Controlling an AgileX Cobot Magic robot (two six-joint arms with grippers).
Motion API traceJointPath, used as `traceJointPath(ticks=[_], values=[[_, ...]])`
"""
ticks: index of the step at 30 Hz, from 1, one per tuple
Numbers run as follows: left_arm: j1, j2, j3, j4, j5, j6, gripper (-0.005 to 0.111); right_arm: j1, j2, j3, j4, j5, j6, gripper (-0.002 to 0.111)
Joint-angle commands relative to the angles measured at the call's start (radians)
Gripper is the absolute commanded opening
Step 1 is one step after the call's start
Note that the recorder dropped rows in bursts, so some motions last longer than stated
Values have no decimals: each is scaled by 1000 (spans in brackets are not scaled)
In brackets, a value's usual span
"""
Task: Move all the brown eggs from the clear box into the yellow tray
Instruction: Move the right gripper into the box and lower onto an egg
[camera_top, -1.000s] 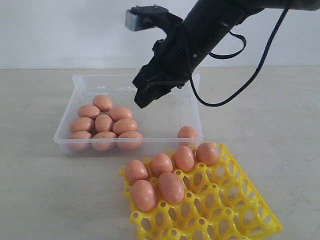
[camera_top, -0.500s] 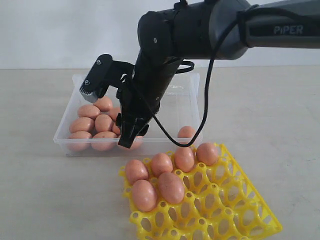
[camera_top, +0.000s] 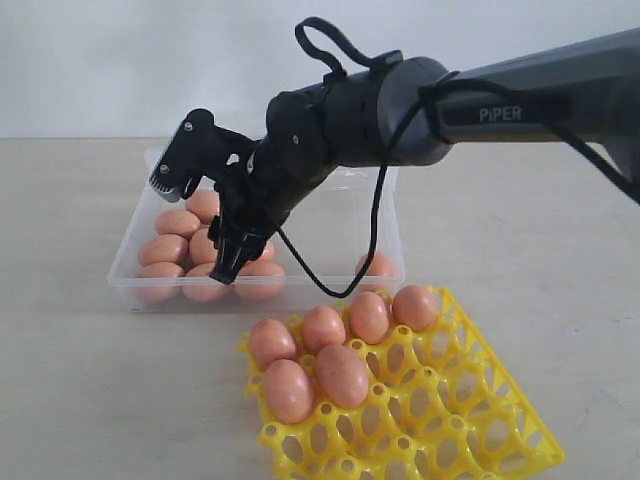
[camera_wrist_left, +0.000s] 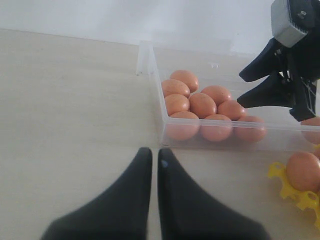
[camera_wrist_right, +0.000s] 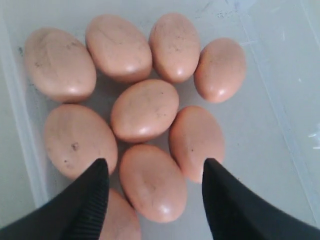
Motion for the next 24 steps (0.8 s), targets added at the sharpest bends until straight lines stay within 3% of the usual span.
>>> traceJointPath(ticks=[1,16,24], values=[[-2,4,4,4,-9,4,4,2,30,-5,2,-74,4,50],[-2,4,4,4,-9,4,4,-11,121,-5,2,-78,20,50],[-2,4,4,4,-9,4,4,-92,121,-5,2,-55,260,50]])
